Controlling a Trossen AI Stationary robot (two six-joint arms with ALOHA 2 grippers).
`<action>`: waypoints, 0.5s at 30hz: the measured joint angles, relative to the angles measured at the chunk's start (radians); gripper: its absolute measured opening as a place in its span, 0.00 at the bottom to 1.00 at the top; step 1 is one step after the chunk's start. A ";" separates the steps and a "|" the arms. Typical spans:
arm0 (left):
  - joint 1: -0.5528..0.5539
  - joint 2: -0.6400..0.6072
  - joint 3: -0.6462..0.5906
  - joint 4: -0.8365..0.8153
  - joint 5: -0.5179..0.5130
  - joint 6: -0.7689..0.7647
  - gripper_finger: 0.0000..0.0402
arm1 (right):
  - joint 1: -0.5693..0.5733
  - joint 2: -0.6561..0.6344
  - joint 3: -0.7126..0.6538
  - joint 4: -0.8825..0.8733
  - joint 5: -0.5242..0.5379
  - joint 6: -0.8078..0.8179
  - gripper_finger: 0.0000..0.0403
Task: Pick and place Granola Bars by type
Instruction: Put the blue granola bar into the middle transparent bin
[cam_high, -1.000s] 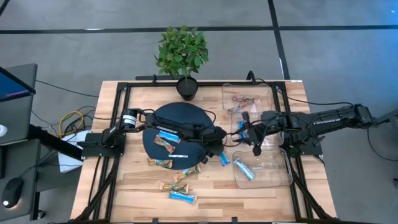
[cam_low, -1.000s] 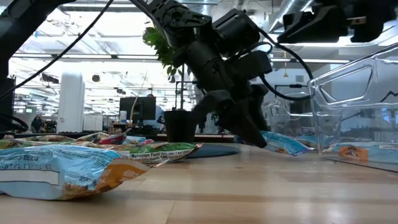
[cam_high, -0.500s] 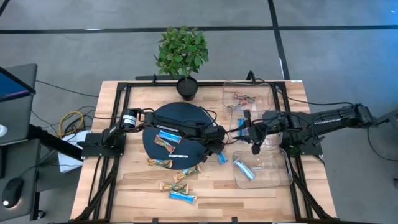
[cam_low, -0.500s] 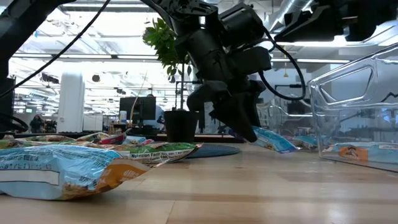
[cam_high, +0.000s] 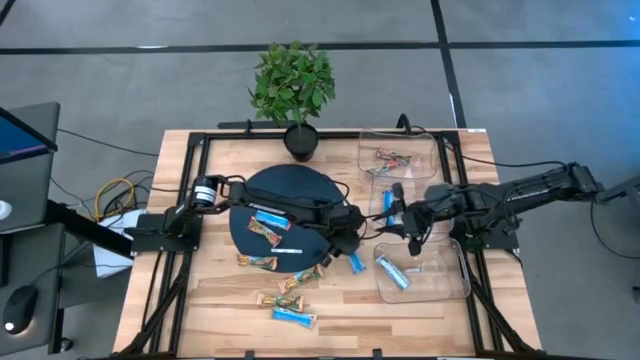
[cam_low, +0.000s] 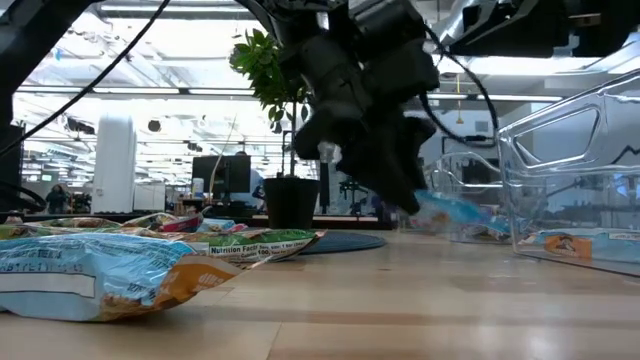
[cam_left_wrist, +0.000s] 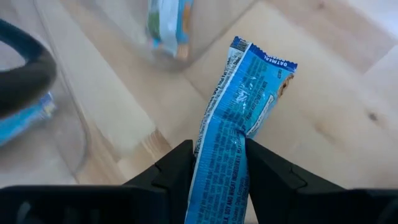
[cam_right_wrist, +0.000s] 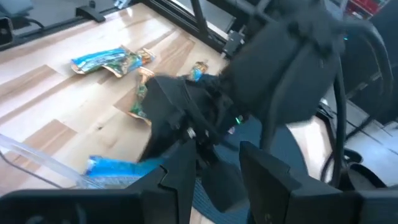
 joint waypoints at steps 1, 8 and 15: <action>-0.003 -0.008 0.000 0.001 0.000 0.000 0.32 | 0.001 -0.005 0.000 0.001 0.001 0.000 0.29; -0.021 -0.067 0.000 0.003 -0.049 -0.012 0.32 | 0.001 -0.037 0.000 -0.017 0.002 0.026 0.29; -0.013 -0.096 0.000 0.055 -0.193 -0.065 0.32 | 0.001 -0.078 0.000 -0.040 0.059 0.053 0.29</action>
